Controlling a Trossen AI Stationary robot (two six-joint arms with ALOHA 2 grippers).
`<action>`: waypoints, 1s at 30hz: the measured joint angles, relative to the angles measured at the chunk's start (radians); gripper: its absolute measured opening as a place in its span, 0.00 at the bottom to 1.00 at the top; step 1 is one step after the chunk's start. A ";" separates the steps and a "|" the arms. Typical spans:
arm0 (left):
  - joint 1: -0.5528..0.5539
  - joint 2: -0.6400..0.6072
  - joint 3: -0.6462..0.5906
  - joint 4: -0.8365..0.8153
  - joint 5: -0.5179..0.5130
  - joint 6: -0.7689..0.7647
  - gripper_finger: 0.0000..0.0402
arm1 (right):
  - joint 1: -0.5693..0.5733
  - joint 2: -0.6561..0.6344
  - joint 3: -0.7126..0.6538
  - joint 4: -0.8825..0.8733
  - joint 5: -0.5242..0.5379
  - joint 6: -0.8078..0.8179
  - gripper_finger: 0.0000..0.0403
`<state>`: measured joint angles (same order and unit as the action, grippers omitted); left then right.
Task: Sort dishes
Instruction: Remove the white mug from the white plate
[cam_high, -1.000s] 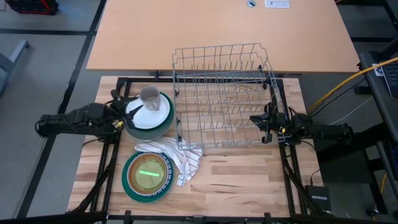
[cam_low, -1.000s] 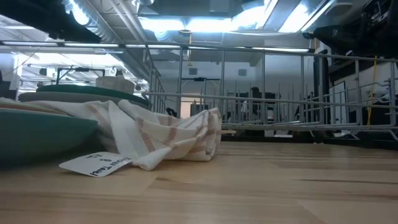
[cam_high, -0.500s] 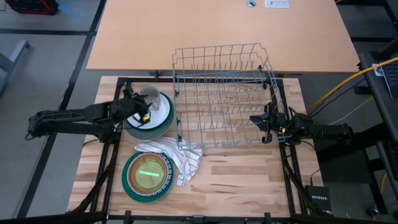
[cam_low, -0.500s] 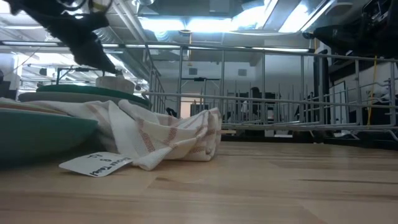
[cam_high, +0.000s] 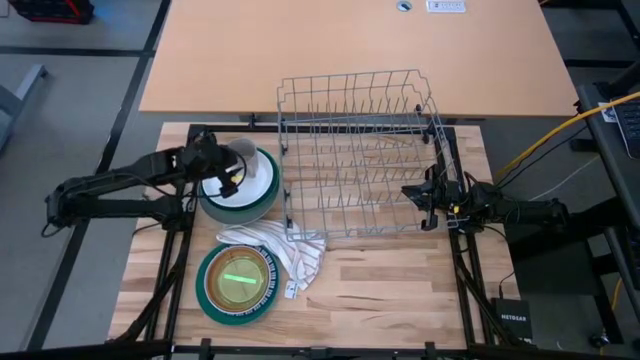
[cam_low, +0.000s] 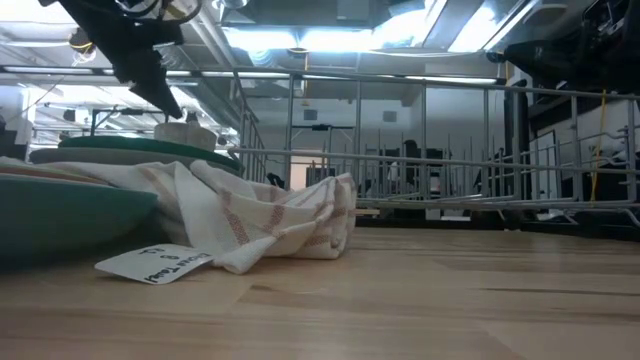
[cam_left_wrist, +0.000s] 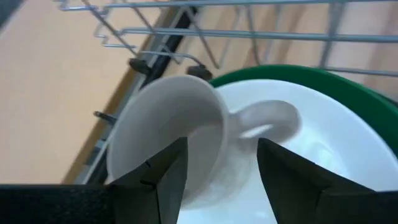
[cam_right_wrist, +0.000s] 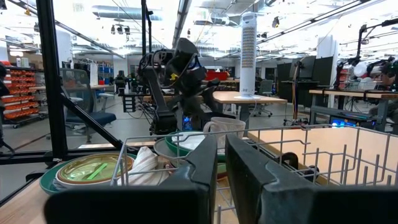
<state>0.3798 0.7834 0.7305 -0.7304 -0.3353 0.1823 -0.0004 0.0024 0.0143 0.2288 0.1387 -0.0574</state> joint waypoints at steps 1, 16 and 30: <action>0.006 0.000 0.006 -0.014 0.015 0.000 0.46 | 0.000 0.000 0.000 0.000 0.000 0.000 0.09; 0.180 0.143 0.011 -0.048 0.126 0.185 0.46 | 0.000 0.000 0.000 0.000 0.000 0.000 0.09; 0.190 0.259 0.009 -0.047 0.133 0.347 0.03 | 0.000 0.000 0.000 0.000 0.000 0.000 0.09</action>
<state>0.5695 1.0426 0.7392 -0.7771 -0.2027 0.5297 -0.0003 0.0025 0.0143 0.2287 0.1388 -0.0574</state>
